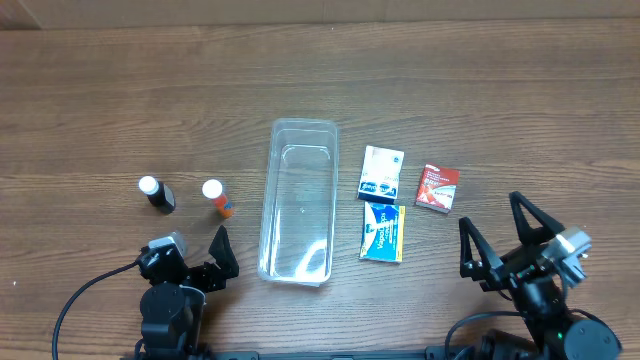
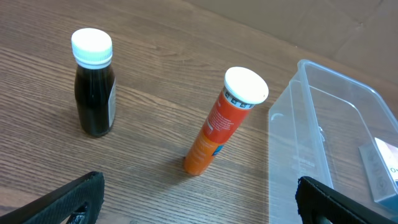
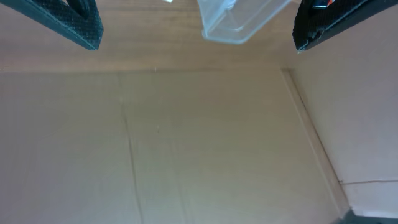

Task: Pack container
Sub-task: 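Reach right gripper to the white Hansaplast box and grasp it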

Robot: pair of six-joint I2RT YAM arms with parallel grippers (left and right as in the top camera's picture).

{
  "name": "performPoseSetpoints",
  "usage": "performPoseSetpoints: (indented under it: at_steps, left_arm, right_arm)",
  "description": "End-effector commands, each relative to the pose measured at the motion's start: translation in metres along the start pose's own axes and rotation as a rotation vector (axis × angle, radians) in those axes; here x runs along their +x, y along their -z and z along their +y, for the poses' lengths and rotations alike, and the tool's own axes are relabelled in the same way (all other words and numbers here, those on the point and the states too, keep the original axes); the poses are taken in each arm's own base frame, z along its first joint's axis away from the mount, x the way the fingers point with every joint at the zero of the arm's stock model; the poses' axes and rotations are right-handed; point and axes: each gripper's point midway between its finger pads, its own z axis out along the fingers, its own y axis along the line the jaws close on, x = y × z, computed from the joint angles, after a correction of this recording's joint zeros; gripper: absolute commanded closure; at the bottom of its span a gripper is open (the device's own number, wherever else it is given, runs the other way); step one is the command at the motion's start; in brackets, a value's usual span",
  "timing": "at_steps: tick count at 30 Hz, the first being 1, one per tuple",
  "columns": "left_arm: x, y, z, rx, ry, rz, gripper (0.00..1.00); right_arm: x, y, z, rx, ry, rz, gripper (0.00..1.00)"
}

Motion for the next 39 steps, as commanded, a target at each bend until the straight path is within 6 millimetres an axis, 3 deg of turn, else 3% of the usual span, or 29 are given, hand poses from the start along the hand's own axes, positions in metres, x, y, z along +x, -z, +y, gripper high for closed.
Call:
performPoseSetpoints:
  at_steps: [1, 3, 6, 9, 13, 15, 17, 19, 20, 22, 24, 26, 29, 31, 36, 39]
  left_arm:
    - [0.0, 0.0, 0.0, 0.001, -0.017, -0.005, 0.0]
    - [0.0, 0.0, 0.0, 0.002, -0.017, -0.005, 0.0]
    - [0.0, 0.0, 0.0, 0.001, -0.016, -0.005, 0.0]
    - [0.0, 0.0, 0.0, 0.001, -0.017, -0.005, 0.0]
    - [0.0, 0.0, 0.0, 0.002, -0.017, -0.005, 0.0]
    - [0.0, 0.0, 0.0, 0.001, -0.017, -0.005, 0.0]
    - [0.0, 0.0, 0.0, 0.001, -0.017, -0.005, 0.0]
    - [0.0, 0.0, 0.0, 0.001, -0.017, -0.005, 0.0]
    - [0.0, 0.0, 0.0, 0.001, -0.017, -0.005, 0.0]
    - [0.0, 0.0, 0.0, 0.001, -0.016, -0.005, 0.0]
    - [0.0, 0.0, 0.0, 0.001, -0.017, -0.005, 0.0]
    - [0.0, 0.0, 0.0, 0.001, -0.017, -0.005, 0.0]
    - [0.0, 0.0, 0.0, 0.001, -0.017, -0.005, 0.0]
    - [0.0, 0.0, 0.0, 0.001, -0.017, -0.005, 0.0]
    - [0.0, 0.0, 0.0, 0.001, -0.017, -0.005, 0.0]
    - [0.0, 0.0, 0.0, 0.001, -0.017, -0.005, 0.0]
  right_arm:
    - [-0.051, -0.001, 0.02, 0.012, 0.019, -0.007, 0.0]
    - [-0.064, -0.007, 0.013, 0.086, -0.009, 0.081, 0.0]
    - [-0.082, -0.02, -0.015, 0.265, -0.052, 0.304, 0.0]
    - [-0.101, -0.038, -0.029, 0.319, -0.111, 0.482, 0.0]
    - [-0.098, -0.068, -0.047, 0.296, -0.25, 0.61, 0.0]
    - [-0.075, -0.08, -0.076, 0.353, -0.333, 0.688, 0.05]
    - [-0.038, -0.089, -0.097, 0.402, -0.389, 0.813, 0.12]
    - [-0.005, -0.098, -0.109, 0.459, -0.408, 0.919, 0.12]
    - [0.02, -0.108, -0.113, 0.507, -0.405, 0.993, 0.12]
    - [0.06, -0.129, -0.107, 0.561, -0.363, 1.087, 0.09]
    - [0.09, -0.147, -0.097, 0.621, -0.305, 1.126, 0.0]
    - [0.122, -0.159, -0.087, 0.688, -0.291, 1.162, 0.0]
    - [0.169, -0.171, -0.061, 0.632, -0.304, 1.261, 0.0]
    - [0.203, -0.166, -0.062, 0.757, -0.306, 1.305, 0.0]
    - [0.252, -0.164, -0.054, 0.747, -0.322, 1.409, 0.0]
    - [0.271, -0.159, -0.05, 0.752, -0.333, 1.454, 0.0]
